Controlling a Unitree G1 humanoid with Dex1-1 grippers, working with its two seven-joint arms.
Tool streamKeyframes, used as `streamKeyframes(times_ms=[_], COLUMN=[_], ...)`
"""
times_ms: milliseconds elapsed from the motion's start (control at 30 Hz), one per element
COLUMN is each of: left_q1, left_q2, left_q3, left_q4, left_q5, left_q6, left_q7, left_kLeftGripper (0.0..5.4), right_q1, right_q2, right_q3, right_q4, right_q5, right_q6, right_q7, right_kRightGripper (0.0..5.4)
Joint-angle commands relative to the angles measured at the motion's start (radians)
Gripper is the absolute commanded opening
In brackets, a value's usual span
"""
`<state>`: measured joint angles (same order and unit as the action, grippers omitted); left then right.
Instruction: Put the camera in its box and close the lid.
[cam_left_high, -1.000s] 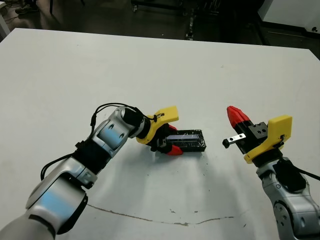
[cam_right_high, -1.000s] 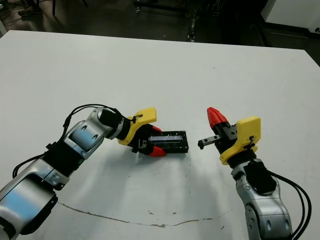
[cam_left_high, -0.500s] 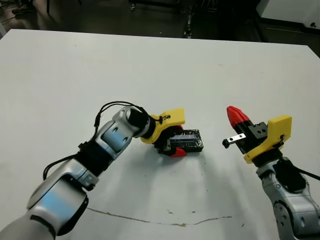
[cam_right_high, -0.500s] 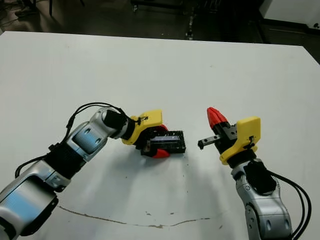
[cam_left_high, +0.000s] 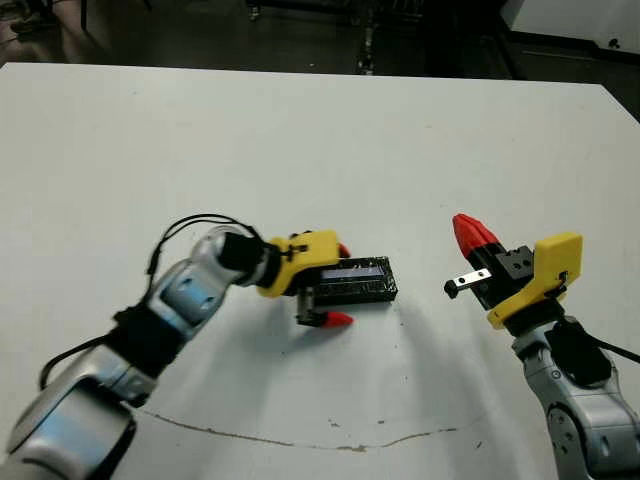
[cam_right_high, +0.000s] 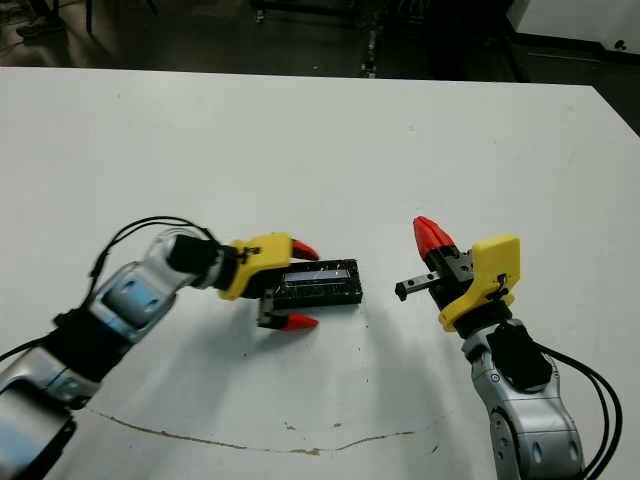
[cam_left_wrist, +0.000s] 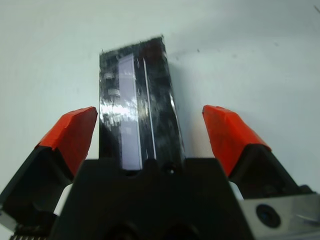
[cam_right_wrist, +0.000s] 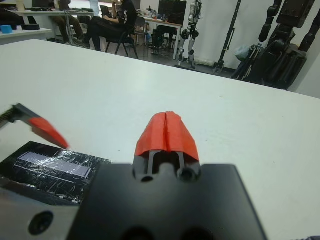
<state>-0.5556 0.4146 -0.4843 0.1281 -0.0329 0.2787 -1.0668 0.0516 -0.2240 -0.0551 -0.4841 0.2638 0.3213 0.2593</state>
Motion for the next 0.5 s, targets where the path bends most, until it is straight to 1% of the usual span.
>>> streamKeyframes(times_ms=[33,100,167,267,367,467,500], left_q1=[0.11,0.143,0.177,0.216,0.254,0.28,0.285], left_q2=[0.13,0.171,0.205,0.25,0.284,0.31,0.313], left_q3=[0.037,0.081,0.134,0.2,0.254,0.299,0.317], left_q4=[-0.015,-0.053,-0.081,-0.102,-0.112,-0.137,-0.145], left_q5=[0.023,0.007,-0.022,-0.051,-0.055,-0.066,-0.079], left_q6=[0.087,0.099,0.12,0.13,0.102,0.129,0.155], left_q7=[-0.008,0.004,0.011,0.02,0.047,0.069,0.076], left_kLeftGripper=[5.39,5.39,5.39,5.39,5.39,5.39,5.39], right_q1=[0.011,0.011,0.011,0.012,0.013,0.013,0.013], right_q2=[-0.002,-0.002,-0.004,-0.002,0.001,0.0,-0.001], right_q3=[-0.005,-0.004,-0.003,-0.002,-0.002,-0.003,-0.003], right_q4=[0.002,0.004,0.005,0.008,0.008,0.008,0.008], right_q5=[0.003,0.002,-0.001,-0.001,0.002,0.006,0.007], right_q6=[0.0,-0.005,-0.008,-0.013,-0.01,-0.006,-0.005], right_q7=[0.001,0.003,0.005,0.007,0.004,0.005,0.006], right_kRightGripper=[0.0,0.0,0.0,0.0,0.0,0.0,0.0])
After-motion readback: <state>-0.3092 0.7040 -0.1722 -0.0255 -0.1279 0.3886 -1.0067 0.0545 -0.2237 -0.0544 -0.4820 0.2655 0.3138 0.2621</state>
